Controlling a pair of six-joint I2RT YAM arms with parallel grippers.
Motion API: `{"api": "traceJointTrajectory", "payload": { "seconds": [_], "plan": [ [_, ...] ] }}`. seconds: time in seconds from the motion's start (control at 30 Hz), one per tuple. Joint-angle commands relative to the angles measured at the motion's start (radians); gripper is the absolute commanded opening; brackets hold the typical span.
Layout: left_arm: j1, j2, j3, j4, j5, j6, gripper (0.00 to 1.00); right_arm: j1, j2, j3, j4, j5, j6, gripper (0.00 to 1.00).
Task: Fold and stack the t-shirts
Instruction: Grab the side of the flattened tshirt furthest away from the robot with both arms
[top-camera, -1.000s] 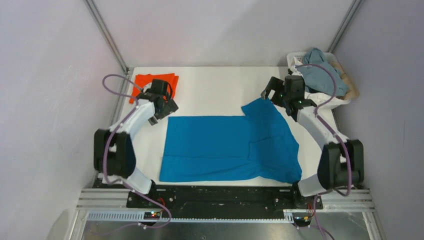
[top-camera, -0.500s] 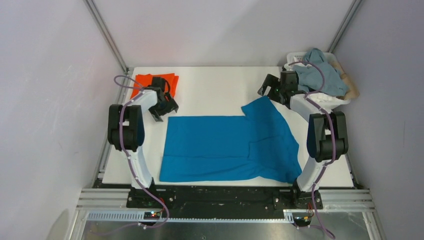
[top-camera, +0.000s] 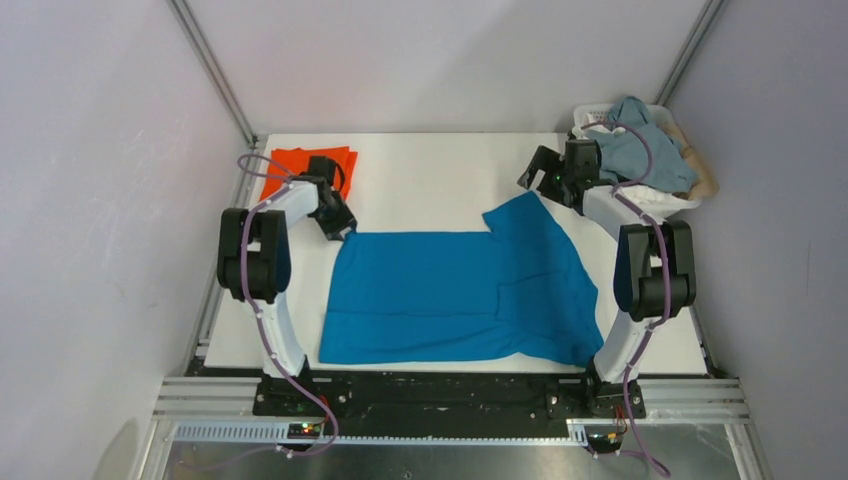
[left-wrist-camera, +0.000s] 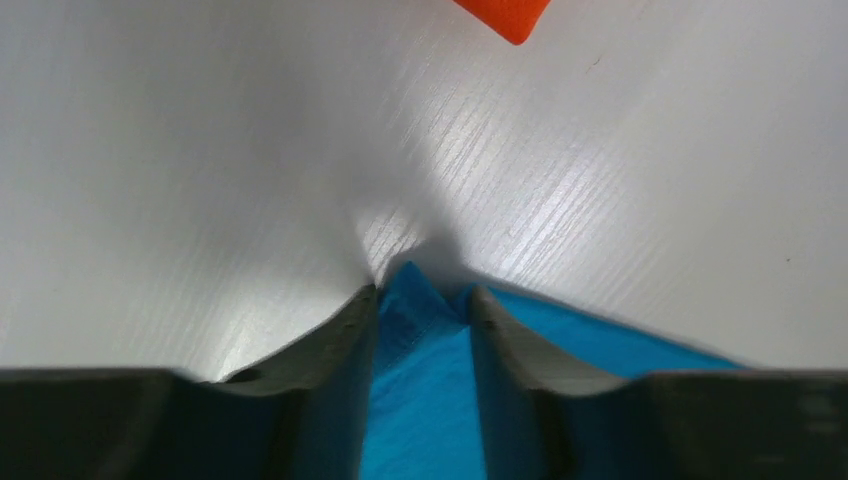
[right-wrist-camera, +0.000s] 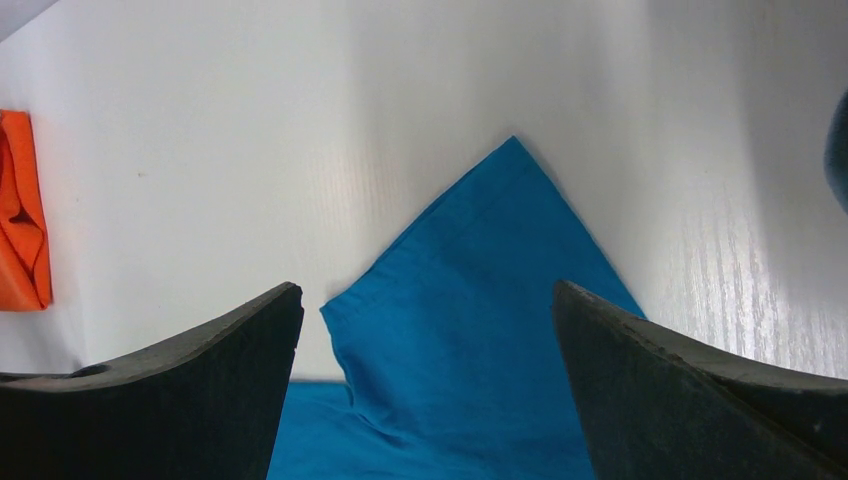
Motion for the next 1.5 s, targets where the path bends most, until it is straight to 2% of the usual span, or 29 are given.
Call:
{"api": "traceJointTrajectory", "payload": {
  "seconds": [0.0,0.13,0.17,0.23,0.5,0.87,1.1,1.17,1.23,1.27,1.37,1.47],
  "plan": [
    [-0.009,-0.013,-0.004,0.005,0.008,0.009,0.37,-0.001,0.045,0.074,-0.005,-0.015,-0.029,0.99],
    [-0.014,-0.029,-0.006,0.004,-0.024,0.008,0.17,0.023,0.121,0.169,-0.099,0.060,-0.082,1.00],
    [-0.015,-0.032,-0.007,0.004,-0.033,0.008,0.09,0.038,0.137,0.192,-0.120,0.080,-0.103,1.00],
    [-0.017,-0.039,-0.010,0.004,-0.047,0.011,0.01,0.059,0.194,0.271,-0.180,0.142,-0.130,0.99],
    [-0.032,-0.049,-0.011,0.004,-0.038,0.029,0.00,0.120,0.443,0.636,-0.466,0.328,-0.136,0.95],
    [-0.047,-0.076,-0.022,0.002,-0.056,0.042,0.00,0.138,0.519,0.712,-0.625,0.387,-0.121,0.91],
    [-0.049,-0.082,-0.024,0.003,-0.058,0.048,0.00,0.151,0.578,0.775,-0.702,0.382,-0.126,0.83],
    [-0.049,-0.084,-0.026,0.002,-0.060,0.050,0.00,0.156,0.572,0.773,-0.705,0.401,-0.130,0.78],
    [-0.049,-0.082,-0.025,0.002,-0.069,0.052,0.00,0.159,0.563,0.768,-0.707,0.411,-0.131,0.64],
    [-0.050,-0.079,-0.023,0.003,-0.070,0.053,0.00,0.158,0.555,0.758,-0.705,0.418,-0.132,0.53],
    [-0.050,-0.076,-0.017,0.003,-0.063,0.058,0.00,0.157,0.522,0.723,-0.684,0.432,-0.131,0.38],
    [-0.049,-0.084,-0.013,0.003,-0.067,0.058,0.00,0.157,0.471,0.681,-0.640,0.425,-0.132,0.15]
  ]
}}
